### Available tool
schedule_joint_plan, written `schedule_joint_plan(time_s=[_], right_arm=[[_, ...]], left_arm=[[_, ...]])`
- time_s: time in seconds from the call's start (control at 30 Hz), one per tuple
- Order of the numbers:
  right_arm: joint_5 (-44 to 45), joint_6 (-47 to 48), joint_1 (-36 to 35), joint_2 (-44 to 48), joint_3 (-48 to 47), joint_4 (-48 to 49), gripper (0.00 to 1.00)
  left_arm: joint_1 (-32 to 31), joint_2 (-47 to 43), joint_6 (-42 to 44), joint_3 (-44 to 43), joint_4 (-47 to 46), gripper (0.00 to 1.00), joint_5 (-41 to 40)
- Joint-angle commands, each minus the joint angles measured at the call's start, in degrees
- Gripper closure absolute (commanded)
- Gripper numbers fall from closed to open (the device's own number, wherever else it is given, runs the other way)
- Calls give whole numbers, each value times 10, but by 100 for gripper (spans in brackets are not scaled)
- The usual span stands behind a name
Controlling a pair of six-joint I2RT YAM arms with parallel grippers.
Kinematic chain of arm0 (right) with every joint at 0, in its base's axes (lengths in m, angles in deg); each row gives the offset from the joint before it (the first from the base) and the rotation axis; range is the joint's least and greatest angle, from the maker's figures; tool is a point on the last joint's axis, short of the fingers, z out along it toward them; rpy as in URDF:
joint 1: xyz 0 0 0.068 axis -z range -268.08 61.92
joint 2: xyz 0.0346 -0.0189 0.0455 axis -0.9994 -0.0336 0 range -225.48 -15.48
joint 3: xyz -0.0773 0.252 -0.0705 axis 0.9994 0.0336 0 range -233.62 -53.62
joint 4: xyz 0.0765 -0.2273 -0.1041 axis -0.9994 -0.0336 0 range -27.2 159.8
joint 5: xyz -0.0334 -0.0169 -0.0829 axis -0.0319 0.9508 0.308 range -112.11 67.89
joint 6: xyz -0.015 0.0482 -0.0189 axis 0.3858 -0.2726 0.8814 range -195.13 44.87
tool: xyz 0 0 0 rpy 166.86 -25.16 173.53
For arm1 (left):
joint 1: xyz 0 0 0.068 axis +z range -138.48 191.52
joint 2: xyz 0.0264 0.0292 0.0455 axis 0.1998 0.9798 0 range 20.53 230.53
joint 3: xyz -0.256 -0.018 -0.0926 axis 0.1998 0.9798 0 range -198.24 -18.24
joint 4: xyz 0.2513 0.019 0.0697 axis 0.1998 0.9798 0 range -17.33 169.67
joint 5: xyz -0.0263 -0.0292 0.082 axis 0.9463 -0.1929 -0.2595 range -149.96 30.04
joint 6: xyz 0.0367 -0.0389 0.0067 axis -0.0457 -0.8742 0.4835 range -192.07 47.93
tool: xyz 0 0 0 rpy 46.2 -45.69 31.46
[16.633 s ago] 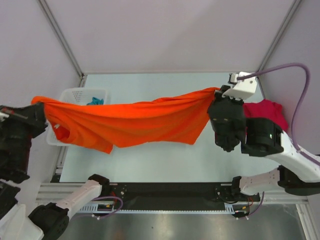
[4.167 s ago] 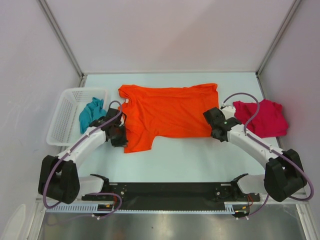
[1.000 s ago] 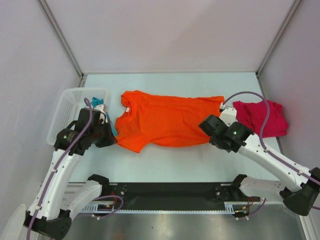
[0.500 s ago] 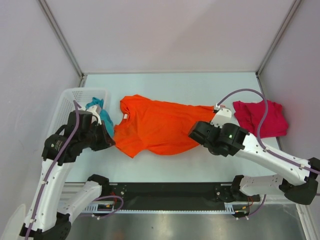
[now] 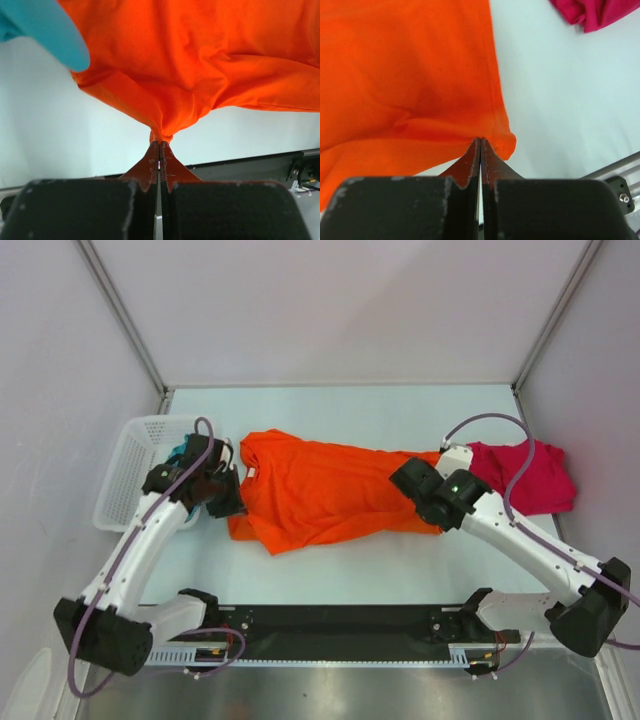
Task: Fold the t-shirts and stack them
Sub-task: Fold the flattened tshirt in 1/3 of the way
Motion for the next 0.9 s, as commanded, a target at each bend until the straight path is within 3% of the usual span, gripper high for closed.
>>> schedule_joint_plan(time_s=[0.0,0.37,0.63,0.87], right_arm=[[-11,96,78,-19,8,103,100],[-49,183,173,-161,-15,204,100],[-50,214,200,-227,-53,233,100],[-46,221,219,-256,-75,242,100]], left_arm=[[16,72,29,8,-99,100,40],[57,273,60,-82,-161,100,52],[88,321,62,-167,-152,100,52],[139,337,60,-190,-153,100,51]])
